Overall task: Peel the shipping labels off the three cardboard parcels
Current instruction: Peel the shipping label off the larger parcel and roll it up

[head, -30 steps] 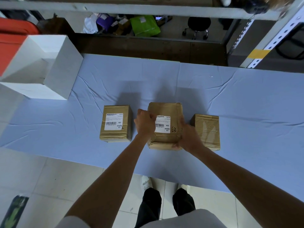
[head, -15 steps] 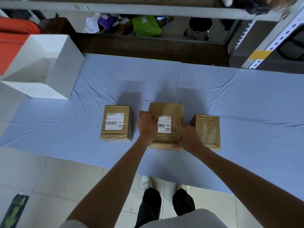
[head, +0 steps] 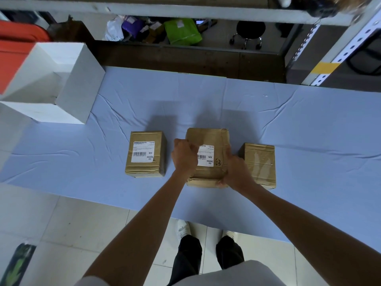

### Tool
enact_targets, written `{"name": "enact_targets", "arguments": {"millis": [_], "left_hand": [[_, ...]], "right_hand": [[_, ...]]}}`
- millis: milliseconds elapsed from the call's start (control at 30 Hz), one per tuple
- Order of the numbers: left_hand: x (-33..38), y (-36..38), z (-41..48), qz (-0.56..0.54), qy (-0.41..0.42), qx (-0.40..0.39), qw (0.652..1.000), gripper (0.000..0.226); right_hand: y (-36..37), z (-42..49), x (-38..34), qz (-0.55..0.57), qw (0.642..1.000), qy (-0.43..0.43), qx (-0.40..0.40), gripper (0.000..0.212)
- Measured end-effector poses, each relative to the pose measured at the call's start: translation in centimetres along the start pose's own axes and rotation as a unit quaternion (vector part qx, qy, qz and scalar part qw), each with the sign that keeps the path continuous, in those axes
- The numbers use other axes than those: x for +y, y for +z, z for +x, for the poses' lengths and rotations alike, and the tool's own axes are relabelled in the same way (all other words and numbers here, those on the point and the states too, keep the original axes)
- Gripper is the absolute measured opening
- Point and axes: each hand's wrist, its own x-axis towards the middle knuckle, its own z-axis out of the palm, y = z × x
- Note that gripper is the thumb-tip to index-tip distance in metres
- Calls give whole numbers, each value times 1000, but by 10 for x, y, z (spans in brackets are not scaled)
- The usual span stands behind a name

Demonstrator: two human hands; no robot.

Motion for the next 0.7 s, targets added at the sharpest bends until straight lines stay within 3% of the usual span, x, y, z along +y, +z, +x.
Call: {"name": "enact_targets", "arguments": {"millis": [700], "left_hand": [[1, 0, -1, -14, -10, -24, 1000, 27]], "right_hand": [[-1, -1, -4, 8, 1000, 18, -11, 134]]}}
